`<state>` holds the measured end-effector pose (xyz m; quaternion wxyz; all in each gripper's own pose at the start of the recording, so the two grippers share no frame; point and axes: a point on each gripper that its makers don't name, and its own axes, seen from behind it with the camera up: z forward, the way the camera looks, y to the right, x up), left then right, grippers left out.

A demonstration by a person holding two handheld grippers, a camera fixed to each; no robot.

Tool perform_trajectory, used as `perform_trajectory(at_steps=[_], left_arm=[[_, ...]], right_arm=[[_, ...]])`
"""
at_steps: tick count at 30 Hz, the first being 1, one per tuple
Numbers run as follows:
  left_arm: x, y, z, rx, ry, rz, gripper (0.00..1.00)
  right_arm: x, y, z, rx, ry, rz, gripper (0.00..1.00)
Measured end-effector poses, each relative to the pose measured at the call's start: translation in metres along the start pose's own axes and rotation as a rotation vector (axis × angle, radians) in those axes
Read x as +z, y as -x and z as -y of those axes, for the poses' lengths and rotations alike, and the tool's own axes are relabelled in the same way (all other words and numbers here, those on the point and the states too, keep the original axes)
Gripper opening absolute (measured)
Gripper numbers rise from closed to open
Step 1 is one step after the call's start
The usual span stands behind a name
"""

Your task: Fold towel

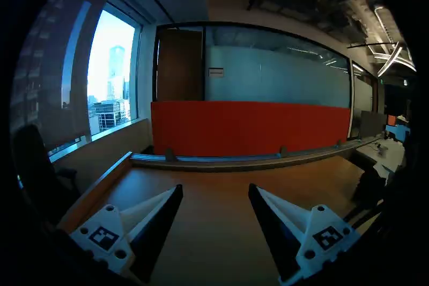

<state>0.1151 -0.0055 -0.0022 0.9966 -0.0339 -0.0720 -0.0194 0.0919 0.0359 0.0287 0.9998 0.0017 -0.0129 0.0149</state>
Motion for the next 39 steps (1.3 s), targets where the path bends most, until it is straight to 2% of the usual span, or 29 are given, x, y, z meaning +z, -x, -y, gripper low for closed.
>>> perform_trajectory(at_steps=[8, 17, 26, 30, 39], left_arm=[[0.001, 0.001, -0.007, -0.009, 0.014, -0.027, 0.91], [0.003, 0.019, -0.010, -0.018, 0.012, -0.069, 0.91], [0.007, 0.055, -0.010, 0.012, 0.008, -0.088, 0.90], [0.010, 0.069, -0.011, 0.019, 0.008, -0.115, 0.90], [0.017, 0.104, -0.004, 0.043, -0.016, -0.149, 0.90]], right_arm=[[-0.001, 0.003, 0.019, 0.006, -0.022, 0.008, 0.99], [-0.002, 0.016, 0.041, 0.009, -0.046, 0.006, 0.99], [0.000, 0.036, 0.054, 0.017, -0.057, -0.005, 0.99], [0.003, 0.048, 0.061, 0.012, -0.058, -0.006, 0.99], [0.003, 0.066, 0.072, -0.010, -0.056, -0.011, 0.99]])
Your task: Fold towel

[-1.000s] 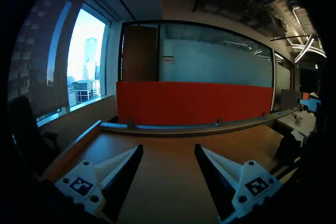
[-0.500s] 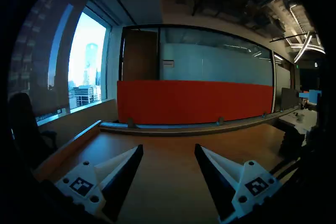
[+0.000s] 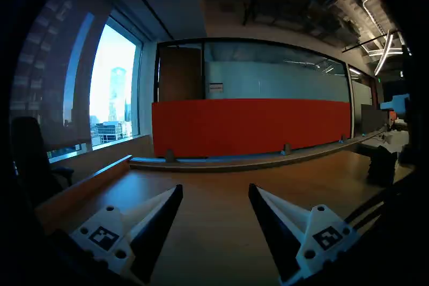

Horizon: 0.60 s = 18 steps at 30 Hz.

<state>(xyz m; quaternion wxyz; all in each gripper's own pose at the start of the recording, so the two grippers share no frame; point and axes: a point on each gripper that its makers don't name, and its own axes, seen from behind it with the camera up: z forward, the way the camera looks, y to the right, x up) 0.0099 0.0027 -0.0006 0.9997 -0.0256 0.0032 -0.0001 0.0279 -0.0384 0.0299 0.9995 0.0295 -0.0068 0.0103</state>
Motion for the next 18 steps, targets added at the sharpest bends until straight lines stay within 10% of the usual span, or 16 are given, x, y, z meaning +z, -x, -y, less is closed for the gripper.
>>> perform_trajectory(at_steps=[18], left_arm=[[0.002, 0.058, 0.001, -0.015, -0.021, -0.033, 0.90]], right_arm=[[-0.003, 0.035, 0.002, -0.043, 0.001, 0.003, 0.99]])
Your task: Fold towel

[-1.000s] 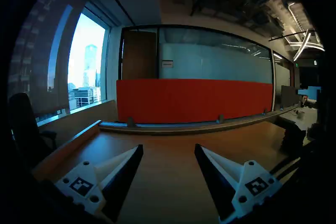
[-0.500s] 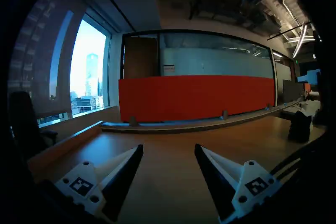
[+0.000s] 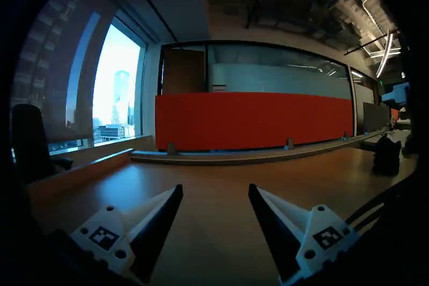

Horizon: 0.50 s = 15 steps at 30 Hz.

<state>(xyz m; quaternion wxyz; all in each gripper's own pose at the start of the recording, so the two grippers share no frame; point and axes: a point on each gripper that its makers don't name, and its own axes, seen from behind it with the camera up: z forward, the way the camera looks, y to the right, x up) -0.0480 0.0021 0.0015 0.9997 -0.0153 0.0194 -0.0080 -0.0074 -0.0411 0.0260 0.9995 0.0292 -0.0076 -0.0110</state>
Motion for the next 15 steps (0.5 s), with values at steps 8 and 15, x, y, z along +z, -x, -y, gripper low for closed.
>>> perform_trajectory(at_steps=[8, 15], left_arm=[[0.0000, 0.0096, -0.0021, 0.008, -0.006, 0.006, 0.90], [0.0008, 0.0105, -0.0015, 0.000, -0.006, 0.002, 0.90]], right_arm=[[-0.0023, 0.0019, -0.0031, 0.013, 0.003, -0.005, 1.00], [-0.0045, 0.0003, -0.0069, 0.013, 0.002, -0.005, 0.99]])
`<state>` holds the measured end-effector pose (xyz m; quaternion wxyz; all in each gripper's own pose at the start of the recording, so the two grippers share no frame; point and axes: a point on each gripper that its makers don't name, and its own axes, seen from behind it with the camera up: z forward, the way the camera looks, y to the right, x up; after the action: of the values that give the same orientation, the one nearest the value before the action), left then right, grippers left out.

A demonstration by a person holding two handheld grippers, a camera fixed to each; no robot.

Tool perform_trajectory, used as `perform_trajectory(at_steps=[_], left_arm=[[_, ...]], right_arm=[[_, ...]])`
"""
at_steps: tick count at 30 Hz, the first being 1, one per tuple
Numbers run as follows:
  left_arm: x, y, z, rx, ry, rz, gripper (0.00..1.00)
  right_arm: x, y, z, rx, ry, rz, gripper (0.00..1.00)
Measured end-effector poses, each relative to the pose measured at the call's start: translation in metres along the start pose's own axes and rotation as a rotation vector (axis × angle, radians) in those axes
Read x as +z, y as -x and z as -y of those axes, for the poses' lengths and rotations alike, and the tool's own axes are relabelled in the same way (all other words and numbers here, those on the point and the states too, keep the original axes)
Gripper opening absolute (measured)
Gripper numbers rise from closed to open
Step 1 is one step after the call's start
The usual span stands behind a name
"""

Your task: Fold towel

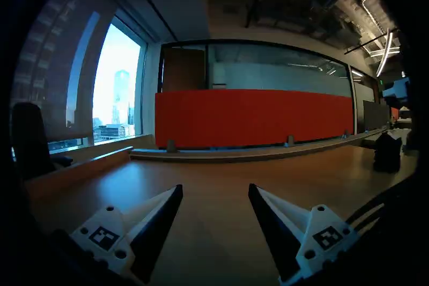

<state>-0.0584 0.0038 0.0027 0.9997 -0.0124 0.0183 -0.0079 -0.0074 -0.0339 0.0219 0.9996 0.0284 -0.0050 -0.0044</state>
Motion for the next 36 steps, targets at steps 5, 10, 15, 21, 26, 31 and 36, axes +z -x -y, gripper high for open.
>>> perform_trajectory(at_steps=[5, 10, 15, 21, 26, 31, 36], left_arm=[[-0.001, 0.000, 0.005, -0.007, -0.011, 0.001, 0.90], [0.000, 0.001, 0.007, -0.007, -0.015, 0.002, 0.90], [0.000, 0.002, 0.007, -0.009, -0.016, 0.003, 0.90], [0.000, 0.002, 0.007, -0.008, -0.016, 0.003, 0.91], [0.001, 0.003, 0.007, -0.009, -0.016, 0.003, 0.91], [0.001, 0.002, 0.007, -0.008, -0.016, 0.003, 0.91], [0.000, 0.002, 0.007, -0.009, -0.017, 0.003, 0.91]], right_arm=[[0.000, 0.001, -0.005, 0.007, 0.006, 0.002, 0.99], [0.000, 0.003, -0.004, 0.014, 0.004, 0.010, 0.99], [0.002, 0.005, -0.002, -0.001, -0.001, 0.016, 0.99], [0.007, 0.002, -0.006, -0.012, 0.004, 0.003, 0.99], [0.011, -0.008, -0.016, -0.012, 0.020, -0.033, 0.99], [0.013, -0.014, -0.030, -0.018, 0.049, -0.073, 0.99], [0.015, -0.009, -0.041, 0.001, 0.067, -0.098, 0.99]])
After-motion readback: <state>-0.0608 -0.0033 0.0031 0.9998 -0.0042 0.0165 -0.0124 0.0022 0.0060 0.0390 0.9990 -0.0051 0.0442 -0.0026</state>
